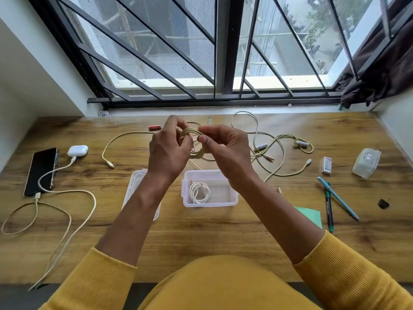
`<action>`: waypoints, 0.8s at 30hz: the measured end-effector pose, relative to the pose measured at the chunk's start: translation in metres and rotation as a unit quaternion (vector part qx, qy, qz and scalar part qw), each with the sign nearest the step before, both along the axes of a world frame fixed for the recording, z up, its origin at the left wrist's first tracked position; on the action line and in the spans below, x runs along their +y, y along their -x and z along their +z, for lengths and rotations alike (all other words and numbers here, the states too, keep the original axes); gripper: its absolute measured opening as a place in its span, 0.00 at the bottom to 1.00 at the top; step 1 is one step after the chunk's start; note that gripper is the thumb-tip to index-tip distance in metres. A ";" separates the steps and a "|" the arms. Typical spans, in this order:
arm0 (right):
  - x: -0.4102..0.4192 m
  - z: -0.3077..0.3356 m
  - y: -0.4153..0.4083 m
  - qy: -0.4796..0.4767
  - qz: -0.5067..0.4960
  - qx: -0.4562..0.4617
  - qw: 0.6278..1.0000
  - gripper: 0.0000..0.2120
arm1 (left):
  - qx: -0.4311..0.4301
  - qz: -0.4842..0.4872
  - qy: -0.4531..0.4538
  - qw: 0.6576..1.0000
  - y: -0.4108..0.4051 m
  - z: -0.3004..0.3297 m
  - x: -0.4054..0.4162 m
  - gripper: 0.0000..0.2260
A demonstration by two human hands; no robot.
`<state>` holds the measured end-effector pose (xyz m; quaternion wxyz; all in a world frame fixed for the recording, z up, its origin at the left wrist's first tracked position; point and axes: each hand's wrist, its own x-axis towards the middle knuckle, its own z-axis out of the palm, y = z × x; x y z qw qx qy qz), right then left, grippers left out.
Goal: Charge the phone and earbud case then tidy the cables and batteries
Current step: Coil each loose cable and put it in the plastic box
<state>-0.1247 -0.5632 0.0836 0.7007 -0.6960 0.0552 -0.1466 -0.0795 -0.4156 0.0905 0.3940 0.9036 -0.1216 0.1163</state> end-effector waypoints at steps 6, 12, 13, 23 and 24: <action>-0.007 -0.010 0.001 -0.020 -0.001 0.028 0.999 0.09 | 0.254 -0.076 0.350 0.898 -0.002 0.007 0.010 0.15; -0.011 -0.010 -0.002 -0.007 0.017 0.032 0.999 0.13 | 0.347 -0.050 0.443 0.825 -0.001 0.010 0.008 0.09; -0.011 -0.010 -0.002 0.005 0.016 0.034 0.999 0.15 | 0.358 -0.035 0.458 0.813 -0.001 0.010 0.007 0.08; -0.015 -0.012 -0.002 0.045 0.055 0.020 0.997 0.13 | 0.358 -0.029 0.457 0.814 -0.002 0.007 0.008 0.06; -0.015 -0.011 -0.002 0.036 0.060 0.023 0.997 0.13 | 0.355 -0.031 0.452 0.818 -0.001 0.007 0.008 0.06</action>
